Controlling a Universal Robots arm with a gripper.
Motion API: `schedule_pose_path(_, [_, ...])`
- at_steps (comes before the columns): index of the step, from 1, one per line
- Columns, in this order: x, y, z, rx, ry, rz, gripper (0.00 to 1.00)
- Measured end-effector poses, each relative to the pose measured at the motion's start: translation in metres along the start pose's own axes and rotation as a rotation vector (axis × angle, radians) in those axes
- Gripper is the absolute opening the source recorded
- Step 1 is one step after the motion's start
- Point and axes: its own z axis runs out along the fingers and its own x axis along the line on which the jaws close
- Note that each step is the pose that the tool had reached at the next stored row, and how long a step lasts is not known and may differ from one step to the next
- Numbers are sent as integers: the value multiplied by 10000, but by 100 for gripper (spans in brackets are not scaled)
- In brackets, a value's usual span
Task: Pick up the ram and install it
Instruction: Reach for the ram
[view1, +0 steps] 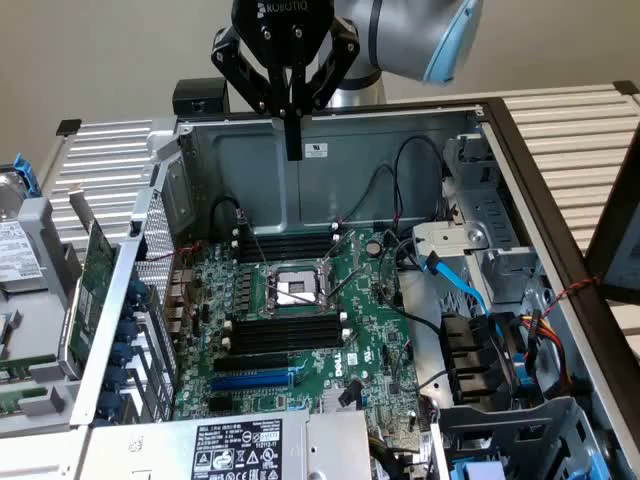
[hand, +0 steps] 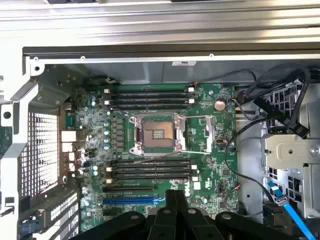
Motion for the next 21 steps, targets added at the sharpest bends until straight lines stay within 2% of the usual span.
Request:
schedule_pose_path(14, [11, -1, 0, -2, -19, 2, 11])
schedule_pose_path(16, [59, -4, -2, -1, -19, -1, 11])
schedule_pose_path(21, [281, -20, -10, -2, -19, -1, 11])
